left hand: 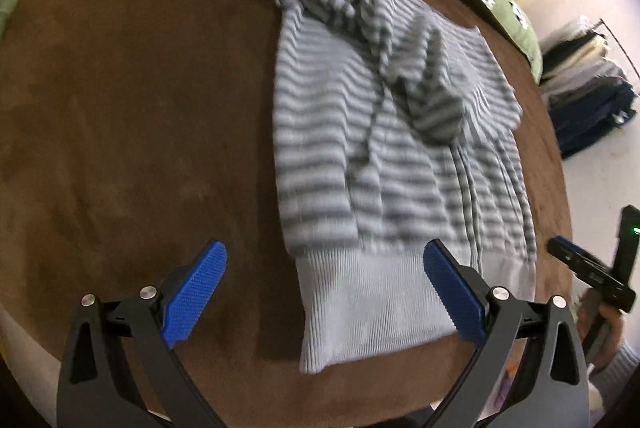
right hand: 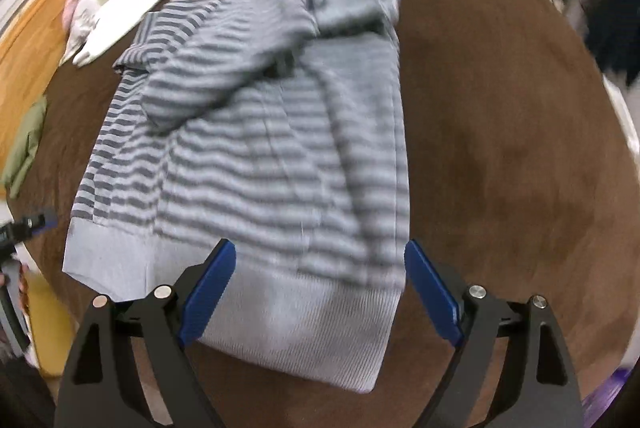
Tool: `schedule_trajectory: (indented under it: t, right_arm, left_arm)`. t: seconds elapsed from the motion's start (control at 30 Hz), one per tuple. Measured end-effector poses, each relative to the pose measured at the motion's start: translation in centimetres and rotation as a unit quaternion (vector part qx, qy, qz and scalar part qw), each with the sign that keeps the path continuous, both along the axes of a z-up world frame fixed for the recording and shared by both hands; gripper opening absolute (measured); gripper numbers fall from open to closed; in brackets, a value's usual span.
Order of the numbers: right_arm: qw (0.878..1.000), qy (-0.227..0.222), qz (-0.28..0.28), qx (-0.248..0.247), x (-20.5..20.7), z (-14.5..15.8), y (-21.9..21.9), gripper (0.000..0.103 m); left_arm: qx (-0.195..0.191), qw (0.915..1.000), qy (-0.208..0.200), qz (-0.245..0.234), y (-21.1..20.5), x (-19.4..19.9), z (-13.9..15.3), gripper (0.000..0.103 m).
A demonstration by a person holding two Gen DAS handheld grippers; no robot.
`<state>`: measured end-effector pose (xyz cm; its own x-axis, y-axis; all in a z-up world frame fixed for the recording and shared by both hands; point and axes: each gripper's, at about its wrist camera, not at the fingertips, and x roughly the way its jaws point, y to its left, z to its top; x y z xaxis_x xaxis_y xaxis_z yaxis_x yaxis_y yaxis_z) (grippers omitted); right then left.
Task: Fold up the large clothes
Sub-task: 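Move the right gripper to the ribbed hem and close on it, then close the left gripper on the grey ribbed sleeve cuff while the right gripper holds the hem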
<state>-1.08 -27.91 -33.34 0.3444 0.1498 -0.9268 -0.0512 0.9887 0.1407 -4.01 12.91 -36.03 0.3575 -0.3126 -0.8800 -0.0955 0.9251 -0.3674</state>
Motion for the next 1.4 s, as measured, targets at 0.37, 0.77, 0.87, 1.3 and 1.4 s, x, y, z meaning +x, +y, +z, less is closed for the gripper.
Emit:
schedule_trajectory:
  t: [0.37, 0.77, 0.87, 1.3, 1.4]
  right_arm:
    - [0.998, 0.003, -0.051, 0.033, -2.9, -2.8, -2.1, 0.086]
    - [0.996, 0.044, -0.032, 0.068, -3.1, -4.9, -1.6, 0.081]
    - [0.994, 0.048, -0.04, 0.086, -3.3, -5.2, -2.2, 0.079]
    - [0.997, 0.058, -0.007, 0.042, -2.1, -4.6, -0.5, 0.017]
    - [0.997, 0.059, -0.002, 0.046, -1.6, -4.1, -0.9, 0.012]
  left_arm:
    - [-0.071, 0.9958, 0.008, -0.057, -2.3, -2.2, -3.3, 0.096]
    - [-0.149, 0.9873, 0.026, -0.048, -4.2, -1.3, -5.1, 0.095]
    - [-0.157, 0.9857, 0.033, -0.053, -4.3, -1.1, -5.2, 0.094]
    - [-0.139, 0.9867, 0.076, -0.039, -2.7, -0.4, -6.0, 0.033]
    - [-0.126, 0.9885, 0.066, -0.051, -3.2, -0.4, -5.2, 0.025]
